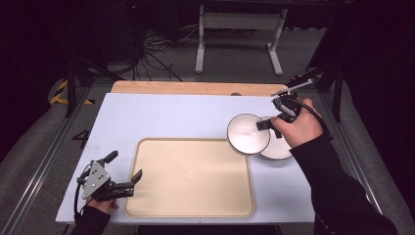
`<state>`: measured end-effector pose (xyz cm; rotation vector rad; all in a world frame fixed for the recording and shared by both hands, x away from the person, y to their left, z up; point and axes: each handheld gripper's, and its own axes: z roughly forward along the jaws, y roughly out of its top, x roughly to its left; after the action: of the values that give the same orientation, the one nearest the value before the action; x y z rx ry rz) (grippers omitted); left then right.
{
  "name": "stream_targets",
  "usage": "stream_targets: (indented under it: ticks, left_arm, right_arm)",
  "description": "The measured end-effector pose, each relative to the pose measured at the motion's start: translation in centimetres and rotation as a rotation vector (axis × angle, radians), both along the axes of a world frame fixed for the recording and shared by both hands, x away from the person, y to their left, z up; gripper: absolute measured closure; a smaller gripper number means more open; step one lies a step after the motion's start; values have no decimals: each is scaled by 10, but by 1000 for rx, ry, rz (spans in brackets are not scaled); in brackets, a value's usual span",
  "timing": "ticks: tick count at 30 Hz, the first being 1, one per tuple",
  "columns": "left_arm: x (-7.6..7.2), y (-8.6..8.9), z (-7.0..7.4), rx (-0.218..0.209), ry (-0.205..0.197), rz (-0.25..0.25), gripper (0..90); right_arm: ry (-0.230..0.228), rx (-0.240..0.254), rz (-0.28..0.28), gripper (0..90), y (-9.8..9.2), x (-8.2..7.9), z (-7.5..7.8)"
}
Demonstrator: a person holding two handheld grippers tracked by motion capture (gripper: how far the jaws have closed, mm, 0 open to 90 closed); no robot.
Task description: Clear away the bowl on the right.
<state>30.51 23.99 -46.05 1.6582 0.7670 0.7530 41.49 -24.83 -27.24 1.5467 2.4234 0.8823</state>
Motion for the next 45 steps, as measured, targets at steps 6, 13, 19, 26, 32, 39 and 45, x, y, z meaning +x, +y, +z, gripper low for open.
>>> stream_targets:
  ticks: [6,13,19,26,32,39,45]
  left_arm:
    - [0,0,0,-1,0,-2,1]
    - [0,0,0,-1,0,-3,1]
    - [0,0,0,-1,1,-3,2]
    - [0,0,0,-4,2,-3,1]
    - [0,0,0,-5,2,-3,1]
    - [0,0,0,-5,3,-3,1]
    - [0,1,0,-5,4,-4,1]
  right_arm:
    - [1,26,47,816,17,-1,-4]
    - [-3,45,97,815,35,-4,-10]
    - [-6,76,147,814,52,-6,-13]
    - [-7,108,178,813,64,-7,-18]
    - [3,121,215,813,79,-7,-23]
    - [20,133,244,811,93,-7,-29]
    - [81,139,247,810,102,-3,-37]
